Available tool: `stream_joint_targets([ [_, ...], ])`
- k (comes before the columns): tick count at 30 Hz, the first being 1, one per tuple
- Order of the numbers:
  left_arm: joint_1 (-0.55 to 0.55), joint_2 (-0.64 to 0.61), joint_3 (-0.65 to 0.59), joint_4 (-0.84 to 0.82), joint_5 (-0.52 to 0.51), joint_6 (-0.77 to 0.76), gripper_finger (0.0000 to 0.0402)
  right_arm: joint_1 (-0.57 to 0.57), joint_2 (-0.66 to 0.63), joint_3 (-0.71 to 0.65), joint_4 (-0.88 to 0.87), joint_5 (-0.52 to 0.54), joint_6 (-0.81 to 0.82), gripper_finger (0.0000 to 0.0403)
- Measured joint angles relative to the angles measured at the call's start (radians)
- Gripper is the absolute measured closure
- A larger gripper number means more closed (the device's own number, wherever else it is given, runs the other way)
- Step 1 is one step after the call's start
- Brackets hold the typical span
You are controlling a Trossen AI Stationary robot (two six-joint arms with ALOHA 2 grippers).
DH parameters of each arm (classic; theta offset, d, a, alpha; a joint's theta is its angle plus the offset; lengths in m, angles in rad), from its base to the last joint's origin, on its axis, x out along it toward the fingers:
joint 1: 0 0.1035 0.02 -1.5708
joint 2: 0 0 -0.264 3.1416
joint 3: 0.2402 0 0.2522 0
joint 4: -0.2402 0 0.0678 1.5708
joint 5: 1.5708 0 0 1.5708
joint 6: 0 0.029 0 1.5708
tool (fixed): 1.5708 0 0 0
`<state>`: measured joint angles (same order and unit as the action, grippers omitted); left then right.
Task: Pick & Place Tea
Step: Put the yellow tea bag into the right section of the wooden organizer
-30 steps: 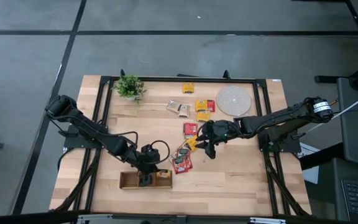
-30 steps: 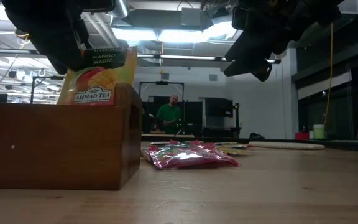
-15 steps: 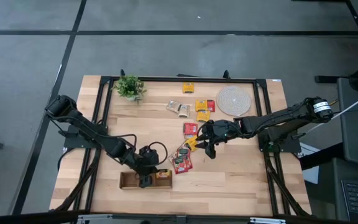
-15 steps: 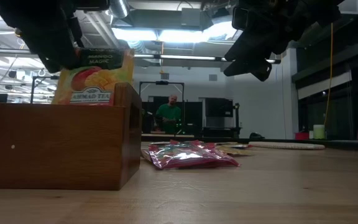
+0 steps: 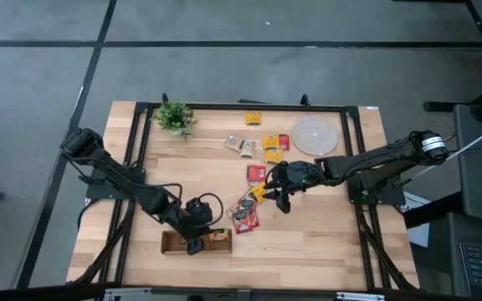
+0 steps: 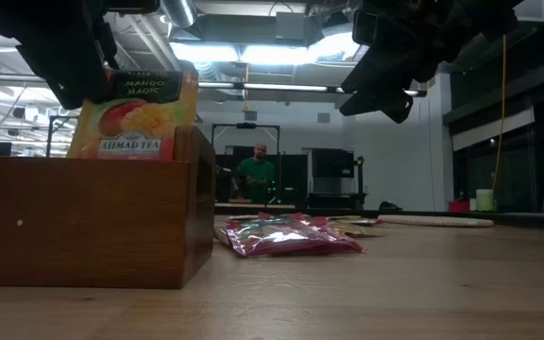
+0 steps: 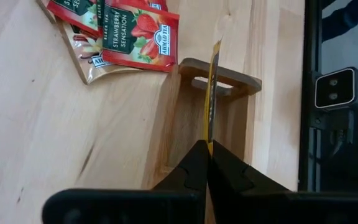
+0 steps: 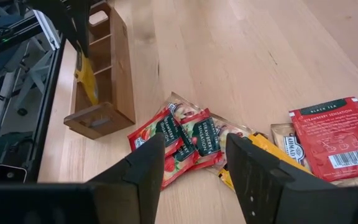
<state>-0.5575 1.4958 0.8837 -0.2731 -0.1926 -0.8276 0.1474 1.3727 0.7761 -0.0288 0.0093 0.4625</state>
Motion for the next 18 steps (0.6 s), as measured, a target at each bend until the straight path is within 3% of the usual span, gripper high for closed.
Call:
stream_joint_targets([
  [13, 0.004, 0.058, 0.000, 0.007, -0.007, 0.025, 0.0331, 0.000, 0.000, 0.000, 0.005, 0.042, -0.030, 0.0231],
  [18, 0.044, 0.003, 0.000, 0.003, 0.116, 0.090, 0.0314, 0.000, 0.000, 0.000, 0.005, 0.049, -0.052, 0.0231],
])
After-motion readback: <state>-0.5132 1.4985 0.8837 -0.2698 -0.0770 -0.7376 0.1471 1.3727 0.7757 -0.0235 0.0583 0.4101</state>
